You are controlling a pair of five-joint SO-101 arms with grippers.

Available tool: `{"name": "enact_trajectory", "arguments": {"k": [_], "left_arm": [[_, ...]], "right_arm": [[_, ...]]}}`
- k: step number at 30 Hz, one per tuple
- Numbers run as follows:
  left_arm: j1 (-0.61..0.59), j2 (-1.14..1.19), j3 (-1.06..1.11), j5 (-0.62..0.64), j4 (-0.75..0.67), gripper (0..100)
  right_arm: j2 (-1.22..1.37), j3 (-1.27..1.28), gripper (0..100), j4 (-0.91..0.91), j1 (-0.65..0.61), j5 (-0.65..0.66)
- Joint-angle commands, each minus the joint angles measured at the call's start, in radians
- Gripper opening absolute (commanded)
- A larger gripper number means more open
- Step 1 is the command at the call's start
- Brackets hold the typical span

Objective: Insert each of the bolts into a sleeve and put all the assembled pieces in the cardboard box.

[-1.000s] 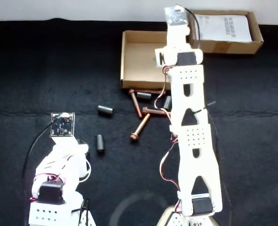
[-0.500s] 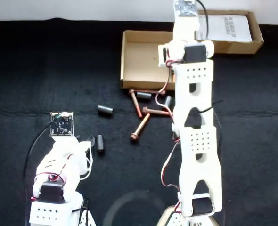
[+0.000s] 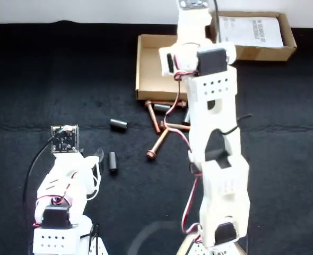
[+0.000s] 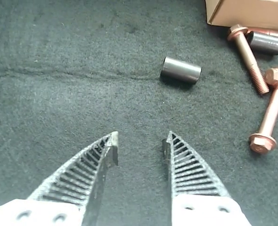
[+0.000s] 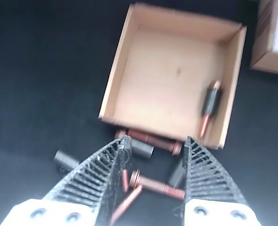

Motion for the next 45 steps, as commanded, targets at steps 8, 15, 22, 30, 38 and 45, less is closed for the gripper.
{"name": "enact_trajectory", "arguments": {"k": [8, 15, 22, 30, 38, 45], "left_arm": [[-0.012, 0.131, -0.140, -0.005, -0.015, 17], [-0.012, 0.467, -0.398, 0.000, -0.017, 17], [-0.012, 0.704, -0.585, 0.000, -0.009, 17], [-0.012, 0.903, -0.733, 0.021, 0.049, 17], [-0.058, 1.052, -0.914, 0.055, 0.175, 17], [-0.114, 1.133, -1.032, 0.055, 0.321, 17]], "right_arm": [[-0.512, 0.575, 16.9, 0.010, -0.081, -0.009], [-0.743, 0.865, 16.9, 0.005, -0.085, -0.009], [-0.909, 1.148, 16.9, -0.051, -0.085, -0.009], [-1.061, 1.561, 16.9, -0.277, -0.088, -0.009], [-1.070, 1.741, 16.9, -0.479, -0.214, -0.048], [-0.964, 1.797, 16.9, -0.608, -0.291, -0.092]]}}
